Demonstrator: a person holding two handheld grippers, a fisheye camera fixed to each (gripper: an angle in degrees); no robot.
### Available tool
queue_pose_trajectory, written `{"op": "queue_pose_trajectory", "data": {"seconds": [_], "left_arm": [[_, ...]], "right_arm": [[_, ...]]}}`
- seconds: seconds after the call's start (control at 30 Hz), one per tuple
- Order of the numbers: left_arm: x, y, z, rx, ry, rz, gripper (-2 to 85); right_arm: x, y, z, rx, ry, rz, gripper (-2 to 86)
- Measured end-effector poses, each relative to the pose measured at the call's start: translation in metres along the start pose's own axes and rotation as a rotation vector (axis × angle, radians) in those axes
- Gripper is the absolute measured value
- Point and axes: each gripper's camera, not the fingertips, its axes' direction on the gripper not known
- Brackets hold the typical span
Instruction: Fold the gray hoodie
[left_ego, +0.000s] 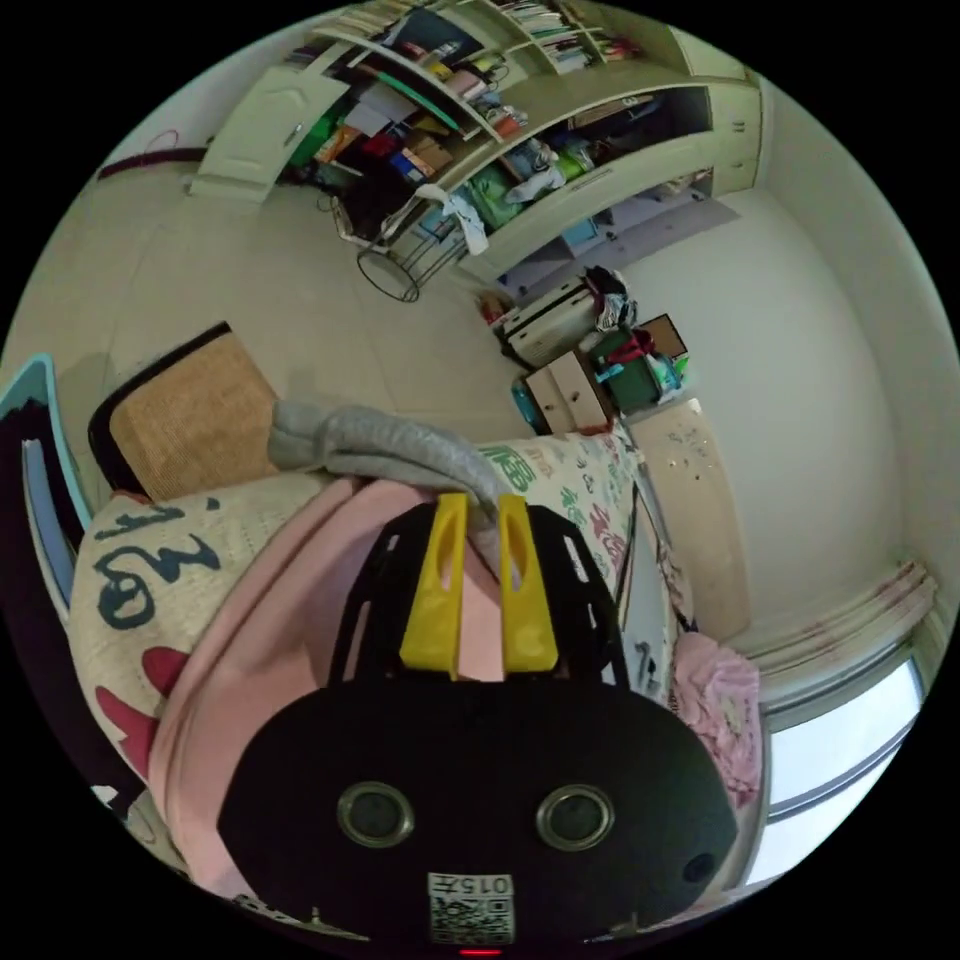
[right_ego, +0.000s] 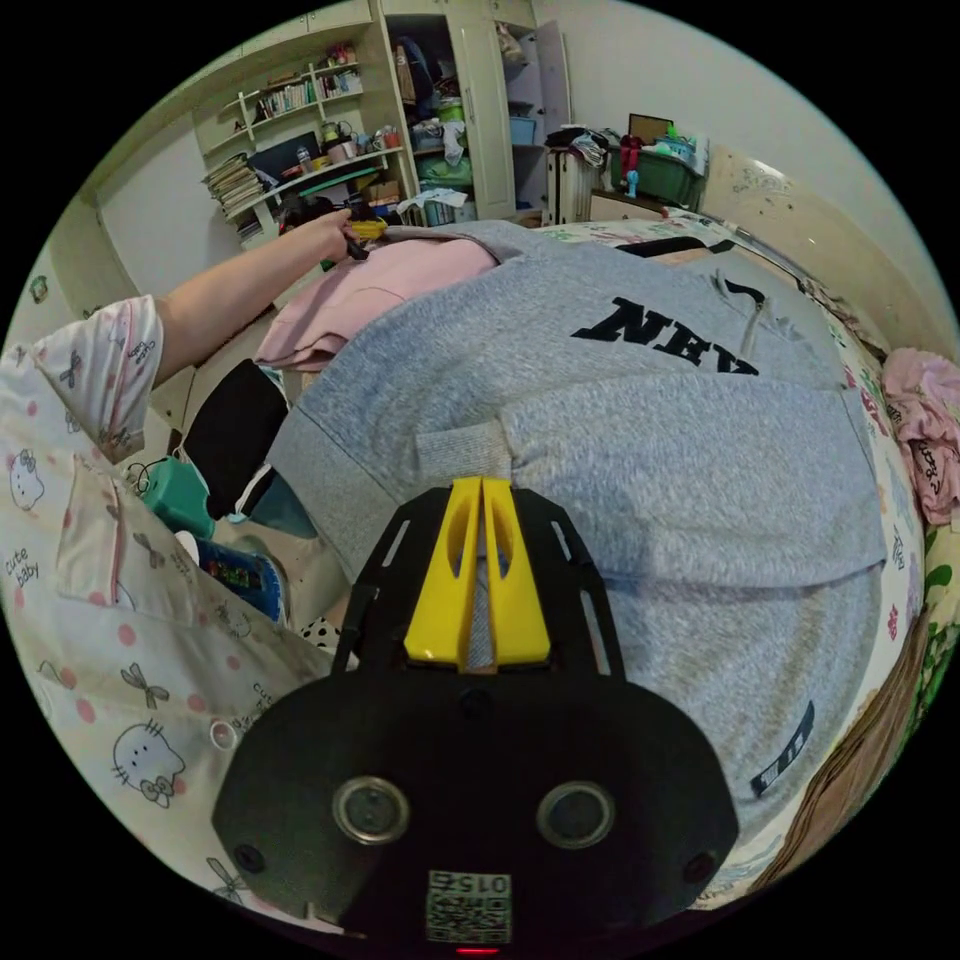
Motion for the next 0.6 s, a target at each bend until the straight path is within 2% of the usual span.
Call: {"op": "queue_pose_trajectory", "data": {"seconds": [0.03,0.07,0.13,0.2,0.23,0.3,0.37,0.47,0.6], "left_arm": [[0.019,0.001,-0.008,0.027,-0.029,0.051,1.4],[0.068,0.008,-0.028,0.094,-0.066,0.199,0.7],[0.154,0.044,-0.07,0.234,-0.028,0.512,0.2],[0.264,0.146,-0.131,0.378,0.109,1.015,0.0],[0.284,0.178,-0.145,0.397,0.147,1.135,0.1],[0.331,0.304,-0.179,0.376,0.303,1.52,0.3],[0.345,0.387,-0.178,0.271,0.344,1.743,0.3],[0.343,0.479,-0.151,0.154,0.278,1.984,0.3],[0.352,0.502,-0.132,0.045,0.184,2.046,0.0]], "right_arm": [[0.003,-0.002,-0.003,0.002,-0.01,0.004,-0.6],[0.006,-0.004,-0.006,0.006,-0.021,0.008,-0.6],[0.01,-0.007,-0.013,0.014,-0.046,0.011,-0.6],[0.019,-0.009,-0.023,0.034,-0.086,0.028,-0.7],[0.027,-0.009,-0.033,0.061,-0.131,0.055,-0.7],[0.046,-0.003,-0.052,0.134,-0.184,0.132,-0.4],[0.074,0.014,-0.083,0.265,-0.206,0.223,0.8],[0.096,0.034,-0.112,0.32,-0.11,0.279,5.4],[0.1,0.035,-0.125,0.28,0.093,0.249,10.1]]}}
